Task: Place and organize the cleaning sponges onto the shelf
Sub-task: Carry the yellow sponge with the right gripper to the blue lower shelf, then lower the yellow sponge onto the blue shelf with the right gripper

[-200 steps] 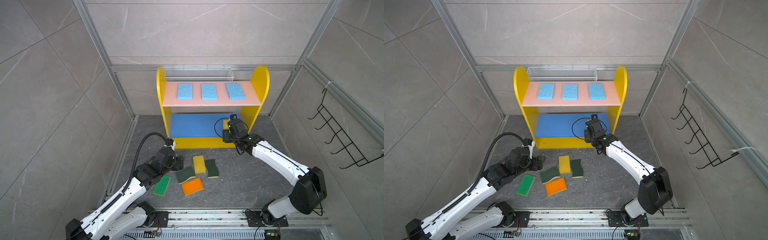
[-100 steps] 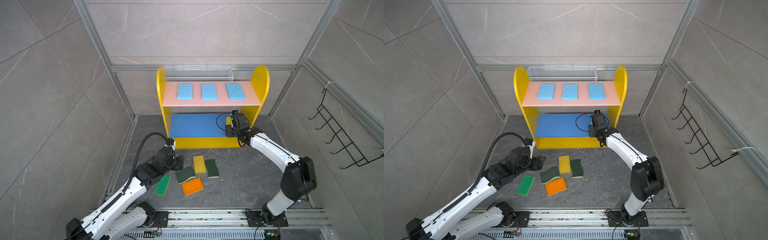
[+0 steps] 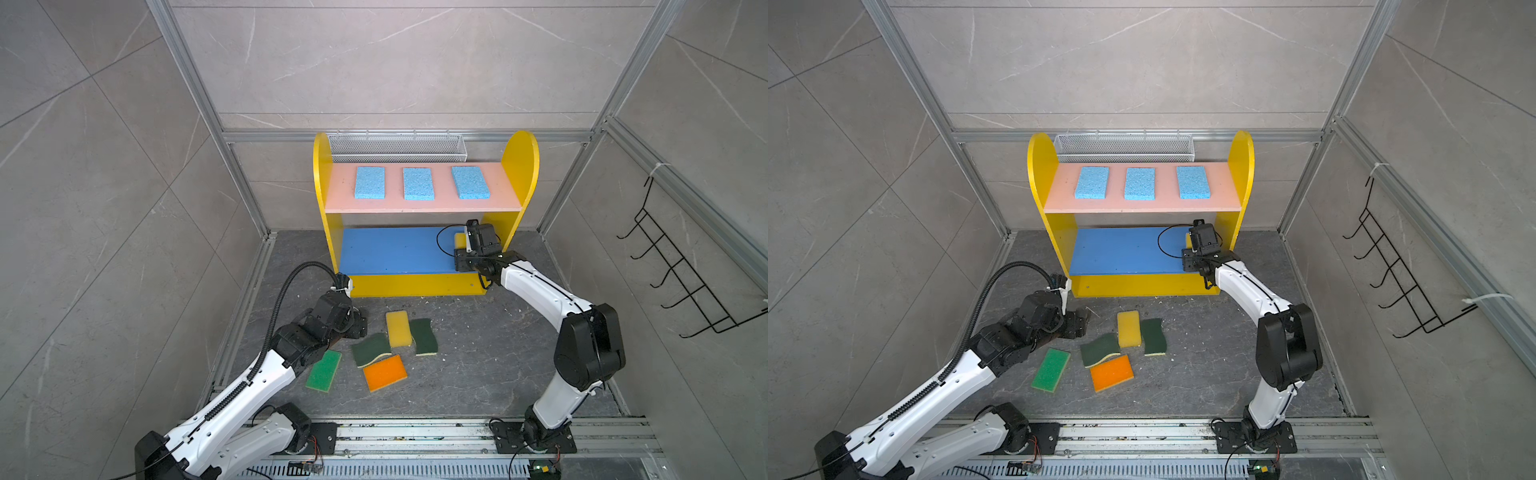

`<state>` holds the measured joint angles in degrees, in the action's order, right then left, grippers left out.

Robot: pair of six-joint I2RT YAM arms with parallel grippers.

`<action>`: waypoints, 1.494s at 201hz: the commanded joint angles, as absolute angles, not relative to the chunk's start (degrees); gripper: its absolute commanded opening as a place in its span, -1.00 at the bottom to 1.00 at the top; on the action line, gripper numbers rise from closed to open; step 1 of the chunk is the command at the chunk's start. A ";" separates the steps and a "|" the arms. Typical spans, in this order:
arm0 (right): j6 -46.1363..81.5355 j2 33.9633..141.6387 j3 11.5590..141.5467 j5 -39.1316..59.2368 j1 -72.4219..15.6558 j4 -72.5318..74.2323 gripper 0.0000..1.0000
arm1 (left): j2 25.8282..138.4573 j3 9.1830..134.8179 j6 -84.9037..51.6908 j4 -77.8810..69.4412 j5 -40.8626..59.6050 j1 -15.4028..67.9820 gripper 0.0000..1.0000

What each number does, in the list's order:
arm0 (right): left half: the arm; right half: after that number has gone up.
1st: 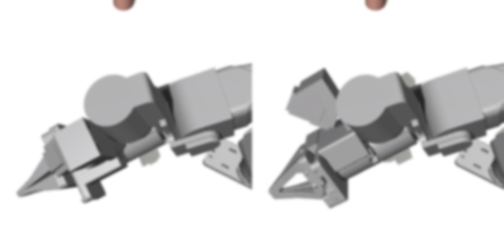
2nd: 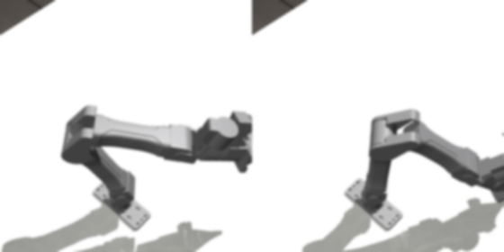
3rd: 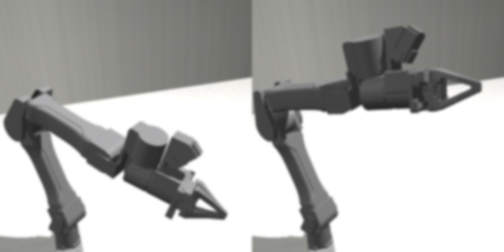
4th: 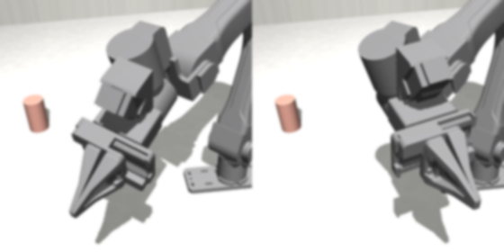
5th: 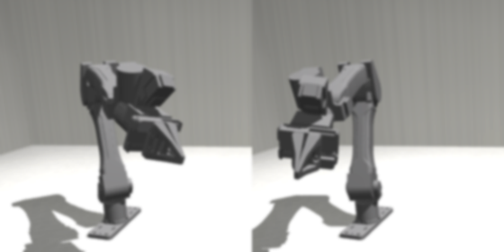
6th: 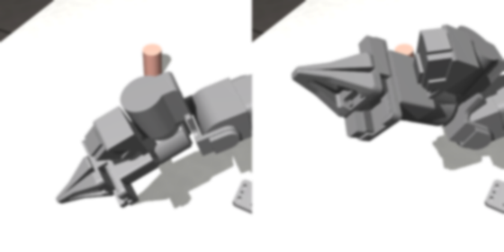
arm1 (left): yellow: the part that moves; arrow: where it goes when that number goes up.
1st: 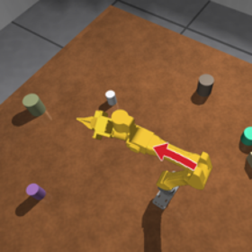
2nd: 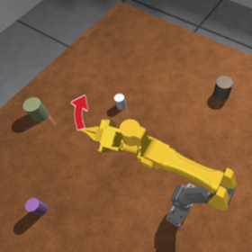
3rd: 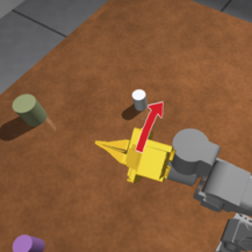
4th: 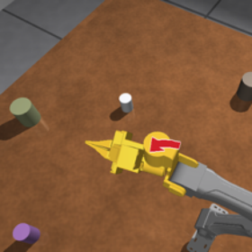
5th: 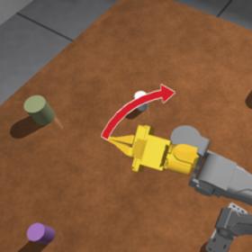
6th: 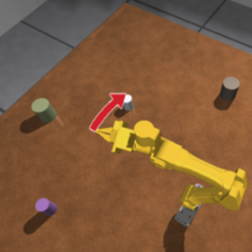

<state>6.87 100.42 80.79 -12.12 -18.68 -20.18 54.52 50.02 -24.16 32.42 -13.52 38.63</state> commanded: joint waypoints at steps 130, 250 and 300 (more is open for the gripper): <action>10.61 105.21 85.61 -7.95 -18.46 -21.93 0.37 | 55.26 52.57 -23.61 33.84 -15.19 38.70 0.53; 11.16 106.13 86.30 -6.68 -18.81 -24.07 0.40 | 54.18 52.11 -23.63 34.52 -15.90 38.68 0.53; 11.25 105.49 86.94 -7.72 -19.46 -25.61 0.40 | 54.27 52.25 -23.66 34.33 -16.00 38.68 0.53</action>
